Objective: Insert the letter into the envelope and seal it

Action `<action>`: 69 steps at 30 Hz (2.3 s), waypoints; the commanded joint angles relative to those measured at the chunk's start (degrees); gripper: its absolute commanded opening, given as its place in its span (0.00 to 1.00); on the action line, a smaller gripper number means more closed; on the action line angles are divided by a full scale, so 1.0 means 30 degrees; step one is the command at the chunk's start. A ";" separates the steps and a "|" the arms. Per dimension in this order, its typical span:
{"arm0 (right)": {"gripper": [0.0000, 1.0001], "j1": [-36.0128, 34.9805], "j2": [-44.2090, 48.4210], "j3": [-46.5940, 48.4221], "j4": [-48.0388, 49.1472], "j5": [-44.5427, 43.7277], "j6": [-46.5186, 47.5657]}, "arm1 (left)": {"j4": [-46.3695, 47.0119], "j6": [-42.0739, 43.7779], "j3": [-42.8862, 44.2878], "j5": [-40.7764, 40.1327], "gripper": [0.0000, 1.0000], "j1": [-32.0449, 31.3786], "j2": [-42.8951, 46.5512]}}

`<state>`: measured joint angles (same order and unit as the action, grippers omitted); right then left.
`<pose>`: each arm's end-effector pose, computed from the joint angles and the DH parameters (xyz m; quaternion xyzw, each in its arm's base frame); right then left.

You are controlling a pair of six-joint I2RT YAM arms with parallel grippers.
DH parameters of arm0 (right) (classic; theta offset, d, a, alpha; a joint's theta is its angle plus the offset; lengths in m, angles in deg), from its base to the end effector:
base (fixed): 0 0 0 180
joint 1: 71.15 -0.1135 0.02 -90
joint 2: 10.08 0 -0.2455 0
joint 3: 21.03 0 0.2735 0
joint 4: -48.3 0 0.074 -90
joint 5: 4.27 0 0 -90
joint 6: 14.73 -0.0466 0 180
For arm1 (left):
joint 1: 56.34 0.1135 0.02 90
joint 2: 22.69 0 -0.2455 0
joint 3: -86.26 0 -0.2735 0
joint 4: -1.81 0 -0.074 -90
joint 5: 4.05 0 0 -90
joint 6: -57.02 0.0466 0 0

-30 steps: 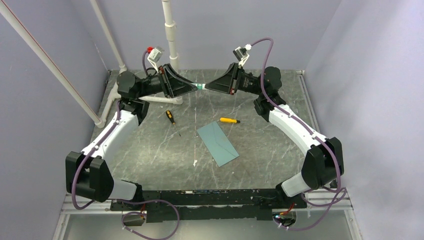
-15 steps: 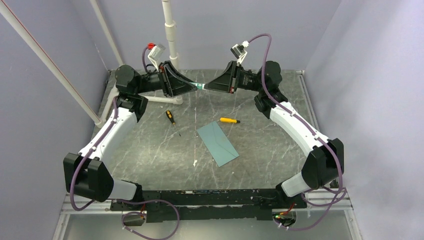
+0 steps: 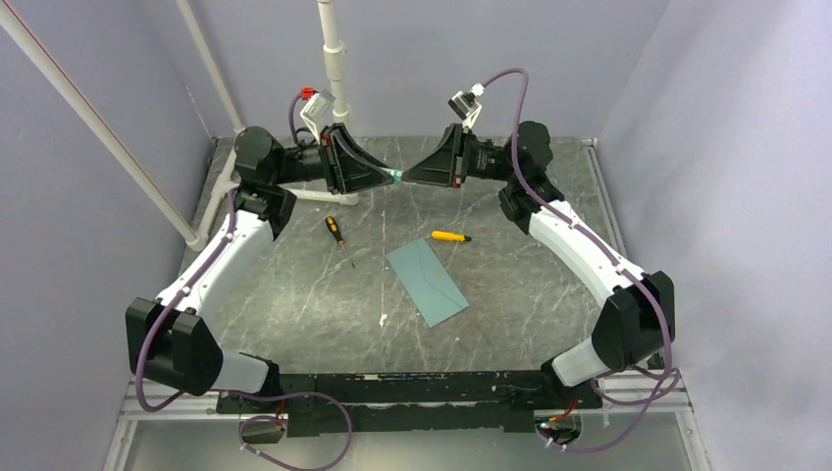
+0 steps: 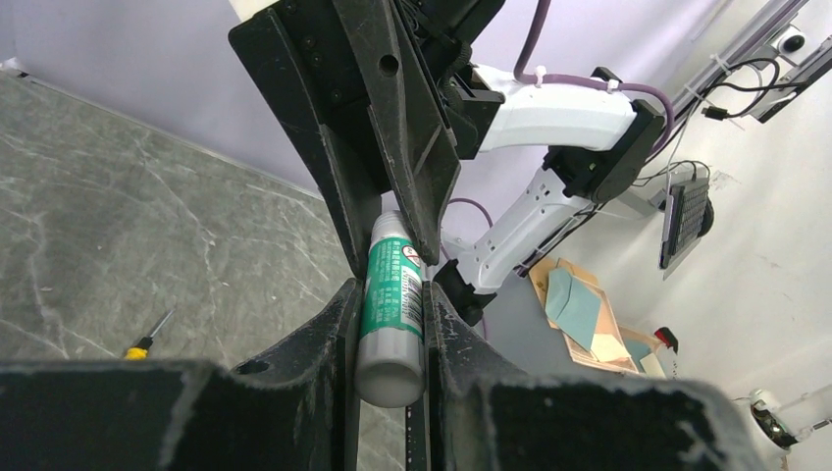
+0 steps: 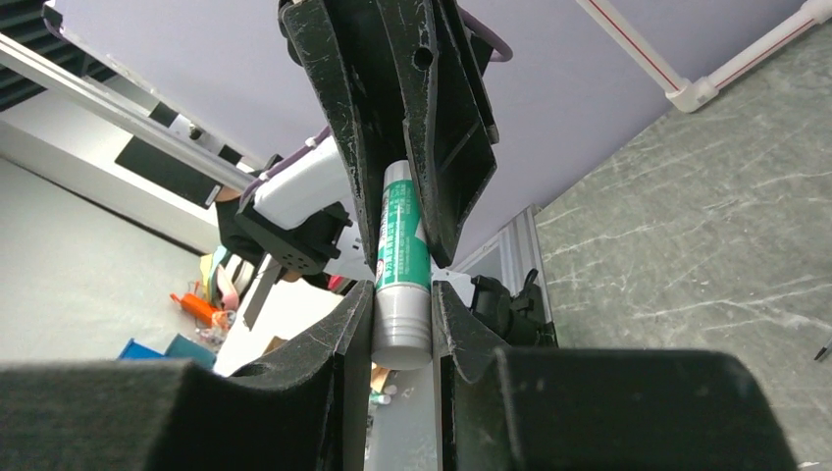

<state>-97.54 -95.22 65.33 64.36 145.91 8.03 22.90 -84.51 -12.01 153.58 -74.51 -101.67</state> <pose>0.3094 0.1986 0.3928 -0.1994 0.6216 0.7115 0.2601 0.3003 -0.1439 0.4047 0.3165 0.5682 -0.6471 0.3977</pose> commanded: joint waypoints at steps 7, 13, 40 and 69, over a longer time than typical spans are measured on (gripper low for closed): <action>0.00 -0.1118 0.0720 -0.0867 0.2164 -0.2608 -0.0896 | -0.1641 0.0964 -0.1090 -0.3025 0.03 -0.2374 0.0631; 0.15 -0.0319 0.1032 0.0187 -0.1889 -0.3227 0.0637 | 0.2491 -0.2244 -0.2783 -0.5199 0.03 -0.1690 0.1323; 0.40 0.1187 0.1052 -0.0169 -0.2828 -0.2296 0.0077 | 0.5281 -0.4529 -0.3399 -0.4441 0.03 -0.0065 0.0819; 0.00 -0.0400 -0.0897 0.0112 0.3663 -0.1248 -0.5001 | 0.2280 -0.1197 -0.1516 -0.1557 0.02 -0.1822 -0.0823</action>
<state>-94.44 -96.93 62.60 69.52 141.89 -4.72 34.68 -91.77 -18.52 143.96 -74.49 -102.33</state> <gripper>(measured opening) 0.219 0.255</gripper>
